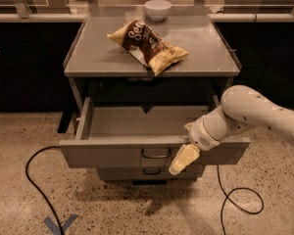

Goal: Open top drawer

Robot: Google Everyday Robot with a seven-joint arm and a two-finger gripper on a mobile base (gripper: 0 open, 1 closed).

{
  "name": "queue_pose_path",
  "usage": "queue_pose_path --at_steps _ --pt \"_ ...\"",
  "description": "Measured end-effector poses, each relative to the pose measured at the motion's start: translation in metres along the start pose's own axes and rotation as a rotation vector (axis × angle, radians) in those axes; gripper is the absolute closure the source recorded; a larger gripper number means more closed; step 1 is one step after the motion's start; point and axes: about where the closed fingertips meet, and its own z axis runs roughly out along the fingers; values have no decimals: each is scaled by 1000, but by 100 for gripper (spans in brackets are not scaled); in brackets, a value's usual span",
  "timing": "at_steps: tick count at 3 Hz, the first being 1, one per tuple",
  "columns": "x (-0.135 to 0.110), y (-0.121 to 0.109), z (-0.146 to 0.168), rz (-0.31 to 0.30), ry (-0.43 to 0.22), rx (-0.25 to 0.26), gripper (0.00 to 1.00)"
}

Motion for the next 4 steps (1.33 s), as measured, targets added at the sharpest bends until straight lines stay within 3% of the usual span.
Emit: queue_pose_path --at_steps 1,2,3,4 --pt "-1 2 -2 1 1 -5 0" --pt "9 21 -6 29 10 -27 0" --pt "22 54 -16 70 16 -50 0" --pt "31 85 -34 68 37 -20 0"
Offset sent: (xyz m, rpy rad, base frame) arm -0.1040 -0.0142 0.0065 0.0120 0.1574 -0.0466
